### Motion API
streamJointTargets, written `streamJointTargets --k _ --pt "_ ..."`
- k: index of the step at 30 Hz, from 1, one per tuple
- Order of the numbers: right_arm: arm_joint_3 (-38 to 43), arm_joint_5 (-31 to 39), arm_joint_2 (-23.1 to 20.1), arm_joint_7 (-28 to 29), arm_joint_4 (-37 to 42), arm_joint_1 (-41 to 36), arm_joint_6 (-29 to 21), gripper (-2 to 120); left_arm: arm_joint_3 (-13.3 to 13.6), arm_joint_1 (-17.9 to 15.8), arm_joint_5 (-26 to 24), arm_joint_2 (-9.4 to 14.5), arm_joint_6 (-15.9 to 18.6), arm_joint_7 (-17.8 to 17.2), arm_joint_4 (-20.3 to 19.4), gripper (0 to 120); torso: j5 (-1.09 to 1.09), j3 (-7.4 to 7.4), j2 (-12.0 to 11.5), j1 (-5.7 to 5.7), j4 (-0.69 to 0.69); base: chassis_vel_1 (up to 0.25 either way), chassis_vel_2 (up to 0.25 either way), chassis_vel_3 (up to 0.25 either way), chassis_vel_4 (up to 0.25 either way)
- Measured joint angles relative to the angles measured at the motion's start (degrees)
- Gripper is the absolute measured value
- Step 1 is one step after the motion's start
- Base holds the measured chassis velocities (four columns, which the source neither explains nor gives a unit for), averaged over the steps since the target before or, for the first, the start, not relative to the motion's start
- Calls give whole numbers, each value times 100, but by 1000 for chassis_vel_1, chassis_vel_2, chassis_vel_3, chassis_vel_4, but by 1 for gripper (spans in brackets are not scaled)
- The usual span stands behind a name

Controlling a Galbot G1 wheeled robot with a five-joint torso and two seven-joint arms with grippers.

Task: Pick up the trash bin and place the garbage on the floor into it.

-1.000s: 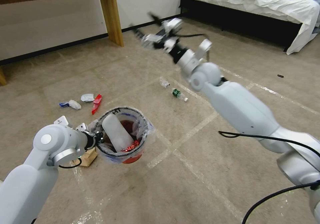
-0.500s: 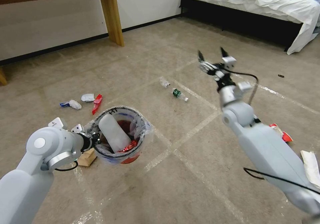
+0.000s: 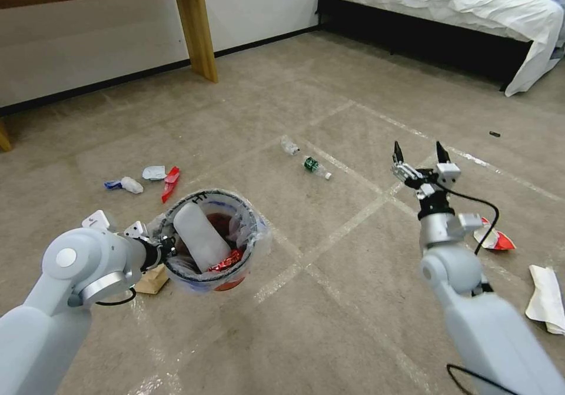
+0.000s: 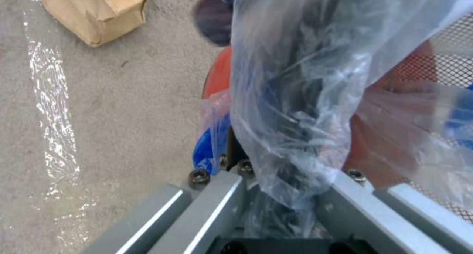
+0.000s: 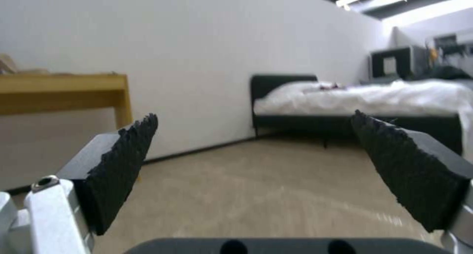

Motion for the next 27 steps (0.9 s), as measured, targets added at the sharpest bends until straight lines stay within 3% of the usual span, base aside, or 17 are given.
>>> streamJointTargets --k 9,27 --pt "366 -812 723 -315 203 -875 239 100 105 -34 96 -191 18 27 -3 0 -4 0 0 1 -1 0 0 0 0" --pt "315 -1382 1016 -733 193 -1201 601 100 84 35 168 -279 27 88 -30 0 -4 1 0 1 -1 0 0 0 0"
